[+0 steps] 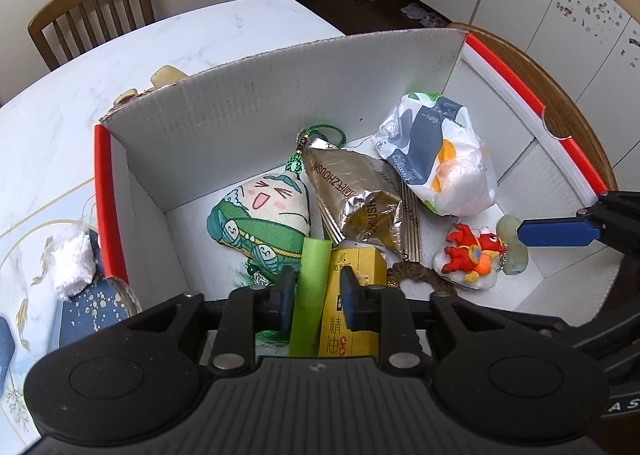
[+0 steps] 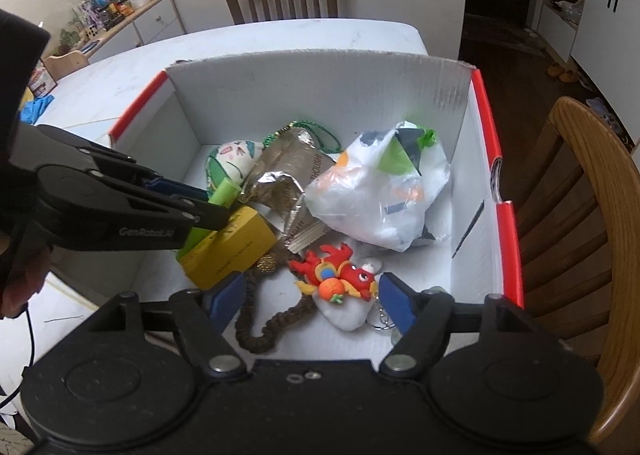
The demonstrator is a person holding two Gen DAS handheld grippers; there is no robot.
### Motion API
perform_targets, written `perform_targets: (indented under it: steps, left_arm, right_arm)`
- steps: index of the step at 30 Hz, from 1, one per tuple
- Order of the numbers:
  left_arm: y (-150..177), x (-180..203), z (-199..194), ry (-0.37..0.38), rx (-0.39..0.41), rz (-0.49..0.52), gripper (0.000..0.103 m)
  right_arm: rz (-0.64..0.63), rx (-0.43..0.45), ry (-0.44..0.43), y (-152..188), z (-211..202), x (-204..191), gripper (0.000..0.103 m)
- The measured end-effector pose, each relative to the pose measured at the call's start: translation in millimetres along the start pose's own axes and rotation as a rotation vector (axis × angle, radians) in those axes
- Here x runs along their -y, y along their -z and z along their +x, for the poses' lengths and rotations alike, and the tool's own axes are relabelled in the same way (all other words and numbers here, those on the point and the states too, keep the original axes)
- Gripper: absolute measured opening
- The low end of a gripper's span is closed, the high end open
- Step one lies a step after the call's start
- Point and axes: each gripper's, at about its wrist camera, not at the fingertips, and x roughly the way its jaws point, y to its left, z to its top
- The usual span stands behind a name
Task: Organize objects
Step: 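Open both tools to drop the green tube and red plush toy, then withdraw both tools from the shoebox back over the mat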
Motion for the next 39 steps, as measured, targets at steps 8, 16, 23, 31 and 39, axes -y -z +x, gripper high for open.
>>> perform_targets:
  steps: [8, 16, 23, 31, 39]
  left_arm:
    - [7.5, 3.4, -20.9, 0.022, 0.054, 0.003, 0.052]
    - [14.4, -0.2, -54.9, 0.032, 0.122, -0.016, 0.054]
    - [26.1, -11.0, -88.4, 0.034, 0.211, -0.019, 0.069]
    - [38.4, -39.2, -117.7, 0.032, 0.254, -0.039, 0.078]
    - [48.0, -72.2, -138.0, 0.009, 0.284, -0.031, 0.085]
  right_arm:
    - [0.002, 0.03, -0.014, 1.0, -19.4, -2.0, 0.078]
    - [0.014, 0.076, -0.029, 0.4, -45.0, -5.4, 0.081]
    - [0.021, 0.137, -0.051, -2.0, -65.3, -19.1, 0.084]
    - [0.013, 0.191, -0.065, -8.5, -76.0, -50.3, 0.093]
    - [0.027, 0.24, -0.091, -17.1, -78.0, -85.8, 0.1]
